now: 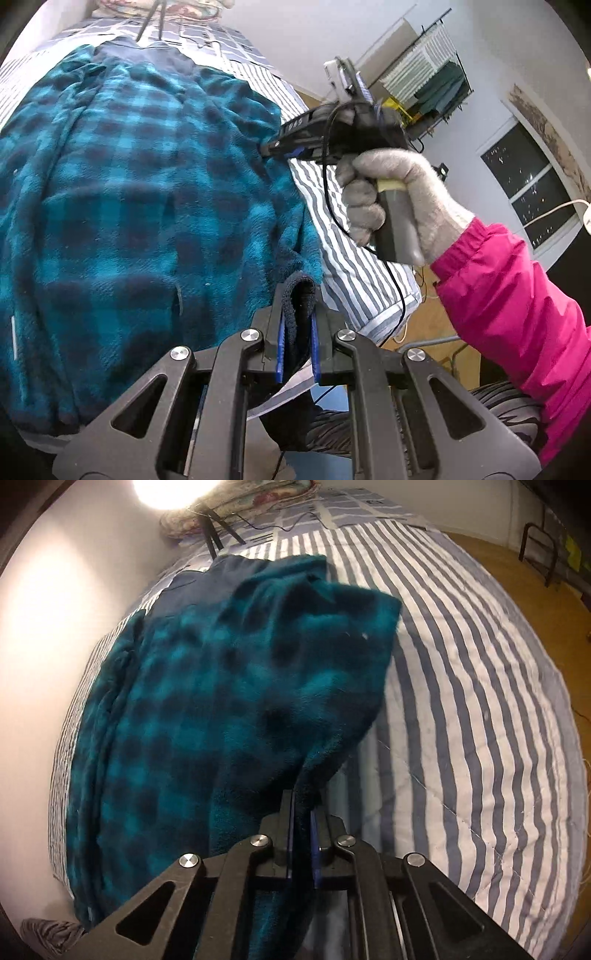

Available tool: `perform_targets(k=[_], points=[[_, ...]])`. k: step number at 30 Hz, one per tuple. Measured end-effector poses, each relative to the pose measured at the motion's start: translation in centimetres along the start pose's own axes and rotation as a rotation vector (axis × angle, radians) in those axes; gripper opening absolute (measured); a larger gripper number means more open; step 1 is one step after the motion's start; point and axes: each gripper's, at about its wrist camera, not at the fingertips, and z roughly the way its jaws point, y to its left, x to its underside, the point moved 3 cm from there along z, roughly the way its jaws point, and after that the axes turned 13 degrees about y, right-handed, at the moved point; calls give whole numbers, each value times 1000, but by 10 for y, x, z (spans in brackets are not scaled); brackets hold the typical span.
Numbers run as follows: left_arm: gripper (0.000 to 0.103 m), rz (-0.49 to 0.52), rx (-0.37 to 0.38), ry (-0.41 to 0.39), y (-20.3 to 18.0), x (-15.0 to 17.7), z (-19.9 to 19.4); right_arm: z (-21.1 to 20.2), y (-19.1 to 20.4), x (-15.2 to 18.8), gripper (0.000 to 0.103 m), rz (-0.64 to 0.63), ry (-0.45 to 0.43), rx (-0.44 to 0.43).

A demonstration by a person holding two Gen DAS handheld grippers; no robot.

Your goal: Fold large clothes

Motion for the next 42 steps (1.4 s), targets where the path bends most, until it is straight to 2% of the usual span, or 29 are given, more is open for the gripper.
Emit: perform_targets(k=[5,12,15,20,24,26,31,33,35,39,42], points=[[8,-59,22,-30,18,16,-19,-23,41,-9,4,-51,-49,68],[8,-168,28,-76,56,33,-50,-26,140,-15,4,-240,-92,176],[8,-219,26,-88,74,39,-60,-11,177,-14,4,-321,-81,212],[8,-279,-1,-87,98,55,-65,41,238,-9,4,-476,-37,285],[8,-325,-19,-61,115,62,-59,88,252,-3,4,-528,18,329],[8,-343,-21,-54,120,65,-57,93,253,-2,5,-543,9,337],[8,-326,-38,-49,115,61,-51,74,243,-2,6,-551,-10,255],[8,-314,-43,-47,111,60,-49,60,237,-2,14,-527,-6,169],[8,-300,-53,-45,107,62,-49,43,229,-1,30,-486,-20,89],[8,-301,-61,-49,109,65,-50,3,197,14,31,-360,-66,-26],[8,-301,-62,-53,108,67,-53,-14,169,39,34,-286,-62,-25]])
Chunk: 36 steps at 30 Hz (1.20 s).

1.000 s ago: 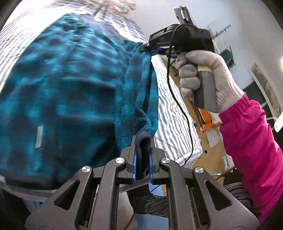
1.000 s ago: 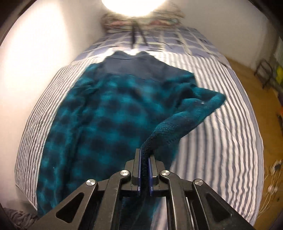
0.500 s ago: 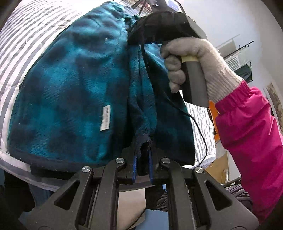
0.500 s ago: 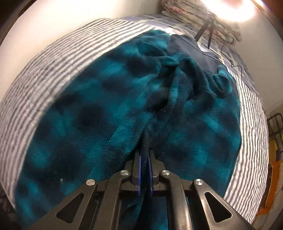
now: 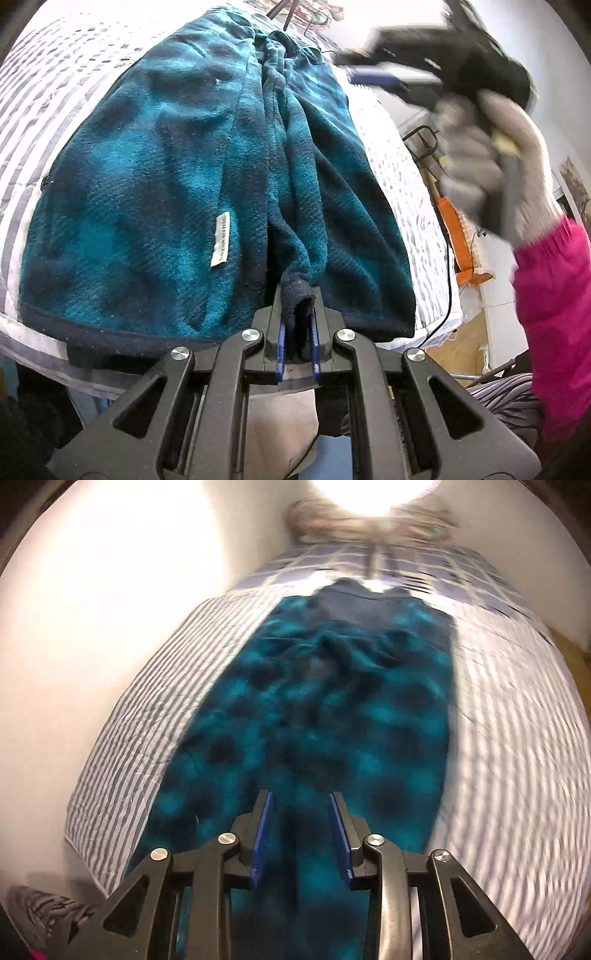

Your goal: Fold large clothes

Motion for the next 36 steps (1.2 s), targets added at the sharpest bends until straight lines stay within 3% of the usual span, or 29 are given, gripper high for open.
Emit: perform_targets(k=[3,9,13,15,16,19,21,23,26,29,32,36], points=[[8,4,7,-5,4,1,-4,-1,-11,37,48,45,45,-13],[8,-18,36,-3,10,-2,-8,26,-18,113,51,79,163,-69],[8,-24,39,1,11,-1,-8,36,-23,134,51,160,170,-200],[8,-26,42,10,12,-2,-4,40,-25,135,33,170,160,-218],[8,-28,43,17,13,-2,-2,40,-26,134,14,179,163,-217],[8,-60,111,27,12,-4,-6,19,-26,135,8,179,121,-226],[8,-60,170,18,7,-5,-16,6,-22,135,8,131,90,-167],[8,-30,135,14,3,-5,-15,16,-20,137,8,114,120,-102],[8,29,-12,44,5,-2,8,49,-15,143,15,64,205,16],[10,81,-73,35,0,2,9,48,-9,142,20,39,199,33],[10,134,-100,34,-10,1,-10,23,-7,138,29,43,131,27],[10,183,-116,9,-19,-4,-48,-13,-3,129,32,51,1,25]])
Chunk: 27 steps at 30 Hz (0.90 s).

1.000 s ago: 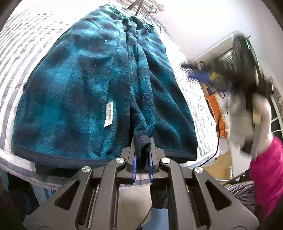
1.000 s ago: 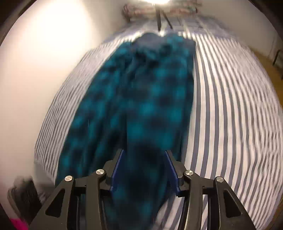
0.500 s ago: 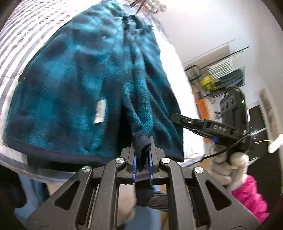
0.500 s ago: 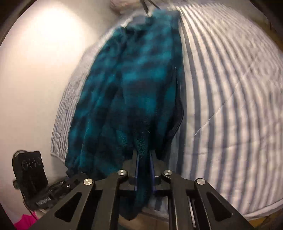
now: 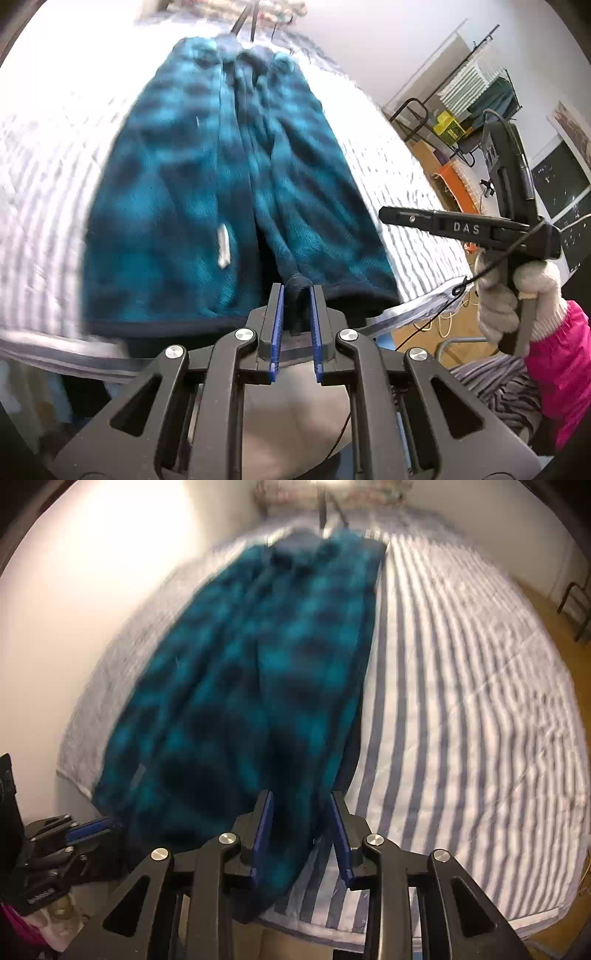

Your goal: Fold large clothes

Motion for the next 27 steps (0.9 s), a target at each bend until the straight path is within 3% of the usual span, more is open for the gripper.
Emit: perform_targets(k=[5,9,14,17,23,27], points=[[11,39,-14,-72,0,-22,-57,-37,1,-18,42,29,-121,-38],[28,32,-64,-118,13,-52,-80,-48,12,-29,42,5,-155,-42],[28,-35,-32,-108,36,-97,-88,-46,24,-57,42,-19,-160,-78],[28,-25,-64,-137,44,-120,-88,-41,22,-77,42,-11,-166,-98],[28,-61,-32,-104,57,-140,-68,-25,28,-96,42,39,-108,-213],[28,-77,-20,-95,54,-148,-62,-29,37,-110,42,-17,-112,-196]])
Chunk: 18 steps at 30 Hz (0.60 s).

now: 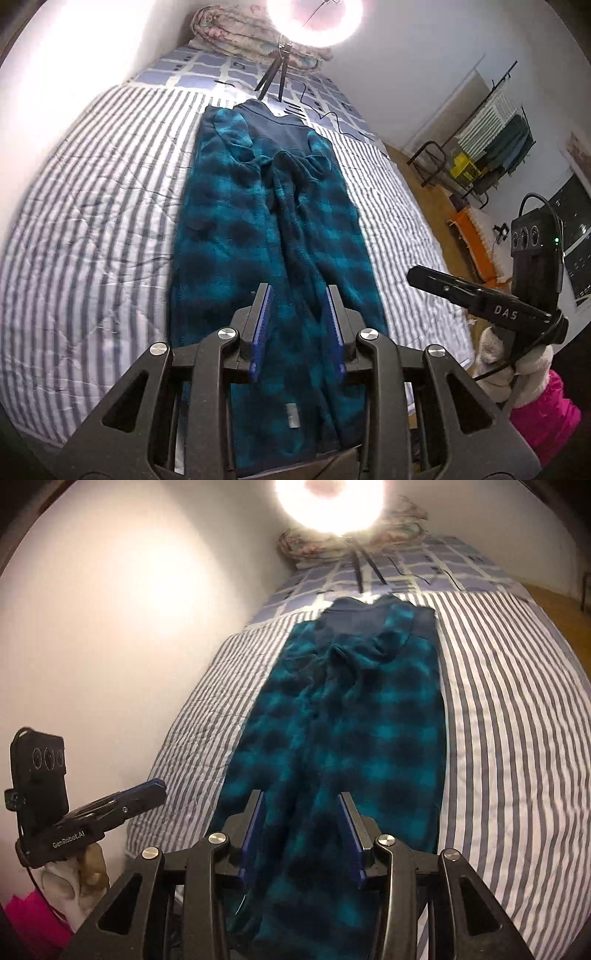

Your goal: Fold large clothes

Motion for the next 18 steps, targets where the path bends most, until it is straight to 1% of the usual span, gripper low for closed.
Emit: perform_targets(k=[3,4,6,7,10,12,14,15,18], points=[[28,8,-15,-10,-7,-4,3,-3,-3,-31,44,-49,-16,48],[28,22,-29,-9,-10,-6,5,-4,-4,-44,45,-53,-22,49],[28,33,-40,-6,-15,-8,7,-4,-8,-72,48,-70,-30,32],[28,28,-37,2,-15,-9,10,-2,-9,-88,52,-83,-31,21],[28,-11,-6,22,-14,-12,12,11,-11,-131,54,-96,-48,0],[28,-32,7,36,-13,-11,12,31,-12,-159,54,-102,-39,-33],[28,-41,-11,50,-11,-9,13,56,-13,-184,54,-97,-19,-48],[28,-47,-15,56,-10,-7,13,75,-14,-200,54,-86,-12,-43],[28,-94,14,89,1,-1,16,122,-21,-231,54,-44,16,-53]])
